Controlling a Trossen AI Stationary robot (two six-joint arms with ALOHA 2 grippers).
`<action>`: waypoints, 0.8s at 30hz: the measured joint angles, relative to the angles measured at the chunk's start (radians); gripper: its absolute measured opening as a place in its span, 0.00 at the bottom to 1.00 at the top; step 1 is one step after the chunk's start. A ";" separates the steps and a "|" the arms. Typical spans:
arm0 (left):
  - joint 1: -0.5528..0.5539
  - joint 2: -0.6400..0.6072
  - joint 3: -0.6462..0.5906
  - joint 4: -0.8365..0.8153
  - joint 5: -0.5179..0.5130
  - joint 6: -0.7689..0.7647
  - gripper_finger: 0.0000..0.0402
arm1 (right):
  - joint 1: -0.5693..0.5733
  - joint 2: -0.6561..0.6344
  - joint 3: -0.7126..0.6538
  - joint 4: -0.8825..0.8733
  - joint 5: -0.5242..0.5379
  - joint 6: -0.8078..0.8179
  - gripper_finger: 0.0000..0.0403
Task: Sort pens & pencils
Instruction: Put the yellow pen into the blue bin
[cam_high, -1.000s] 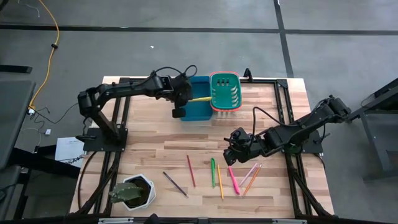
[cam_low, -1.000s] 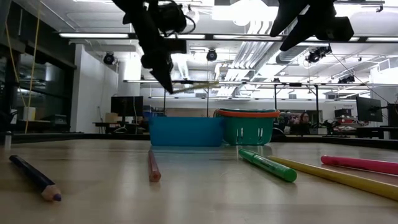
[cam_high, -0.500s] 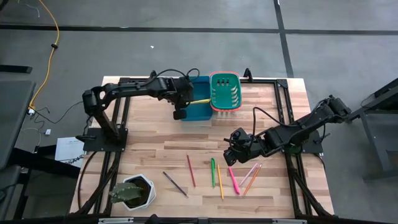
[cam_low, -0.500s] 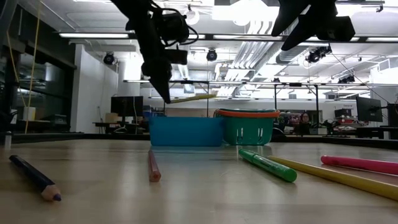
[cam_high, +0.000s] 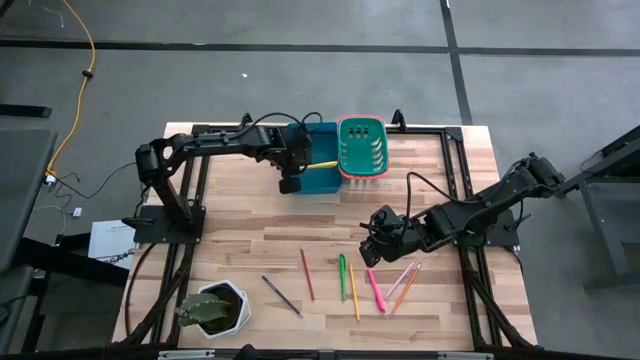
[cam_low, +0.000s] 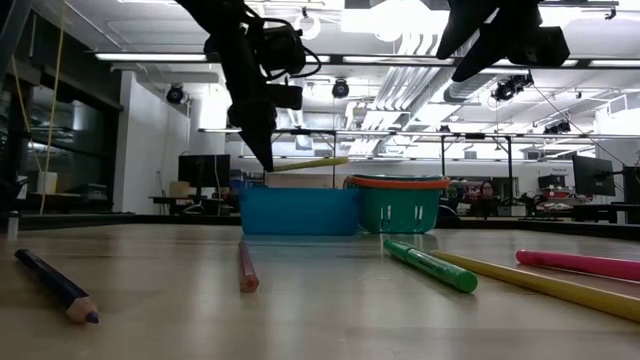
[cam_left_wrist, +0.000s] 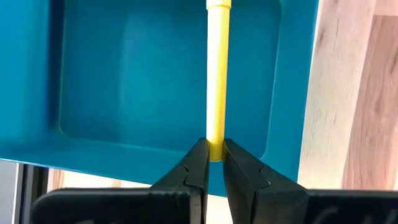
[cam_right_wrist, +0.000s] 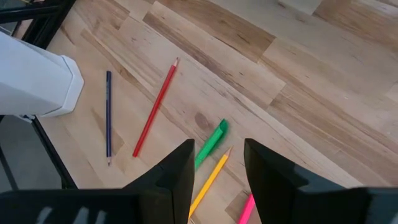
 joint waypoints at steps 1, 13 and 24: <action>0.000 0.000 0.000 -0.001 0.000 0.000 0.06 | 0.000 0.000 0.000 0.000 0.000 0.000 0.32; 0.000 0.000 0.000 -0.016 -0.016 -0.007 0.06 | 0.000 0.000 0.000 0.000 0.000 0.000 0.32; 0.000 0.000 0.000 -0.023 -0.019 -0.023 0.06 | 0.000 0.000 0.000 0.000 0.000 -0.004 0.32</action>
